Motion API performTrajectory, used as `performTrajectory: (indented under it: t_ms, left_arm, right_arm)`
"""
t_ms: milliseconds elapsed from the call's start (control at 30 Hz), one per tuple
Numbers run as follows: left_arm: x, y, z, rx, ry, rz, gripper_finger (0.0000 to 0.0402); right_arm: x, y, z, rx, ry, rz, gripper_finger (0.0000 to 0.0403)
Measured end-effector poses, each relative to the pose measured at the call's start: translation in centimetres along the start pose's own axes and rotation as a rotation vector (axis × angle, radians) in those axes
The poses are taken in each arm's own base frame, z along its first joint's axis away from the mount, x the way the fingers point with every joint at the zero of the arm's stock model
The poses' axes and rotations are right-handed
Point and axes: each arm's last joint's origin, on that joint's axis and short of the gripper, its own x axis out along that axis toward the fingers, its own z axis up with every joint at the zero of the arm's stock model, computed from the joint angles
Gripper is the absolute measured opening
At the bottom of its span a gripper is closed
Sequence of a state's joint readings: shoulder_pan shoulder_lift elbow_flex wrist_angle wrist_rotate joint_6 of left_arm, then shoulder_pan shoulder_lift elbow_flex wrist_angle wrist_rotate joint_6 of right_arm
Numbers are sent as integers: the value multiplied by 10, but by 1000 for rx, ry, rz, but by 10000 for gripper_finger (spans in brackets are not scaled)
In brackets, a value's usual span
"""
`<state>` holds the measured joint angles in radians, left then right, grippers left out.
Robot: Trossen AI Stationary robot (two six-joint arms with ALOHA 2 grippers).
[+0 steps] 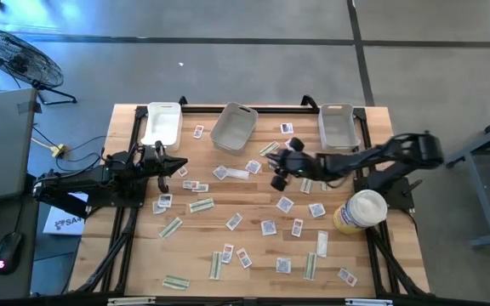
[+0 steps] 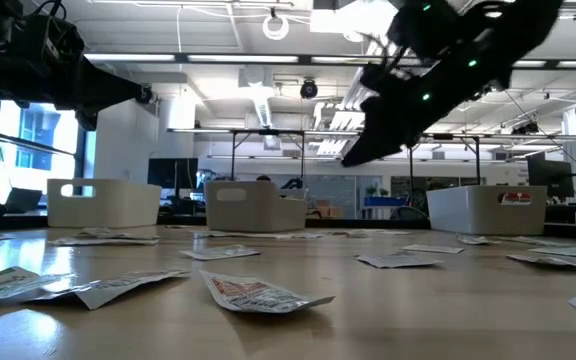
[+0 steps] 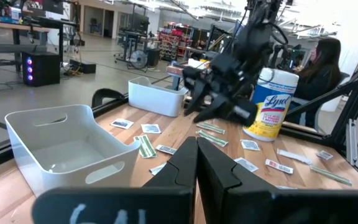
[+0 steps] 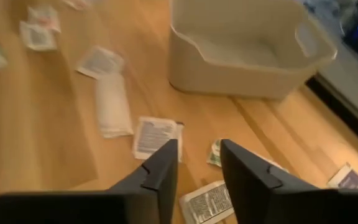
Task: Pick & Place First Aid Supplies
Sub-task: Put the green pad into the left gray bin
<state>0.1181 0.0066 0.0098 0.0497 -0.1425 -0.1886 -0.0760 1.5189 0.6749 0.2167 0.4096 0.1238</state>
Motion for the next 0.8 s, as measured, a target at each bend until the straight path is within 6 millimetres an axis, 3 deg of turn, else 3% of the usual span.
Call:
performTrajectory:
  t_ms: [167, 400, 600, 800]
  left_arm:
    - [0, 0, 0, 0, -1, 0, 1]
    - [0, 0, 0, 0, 0, 0, 1]
    - [0, 0, 0, 0, 0, 0, 1]
    - [0, 0, 0, 0, 0, 0, 1]
  right_arm:
    - [36, -8, 1, 19, 126, -43, 141]
    - [78, -23, 1, 17, 201, -31, 139]
    - [88, -33, -5, 47, 242, -20, 139]
    - [88, -35, -8, -33, 243, 14, 135]
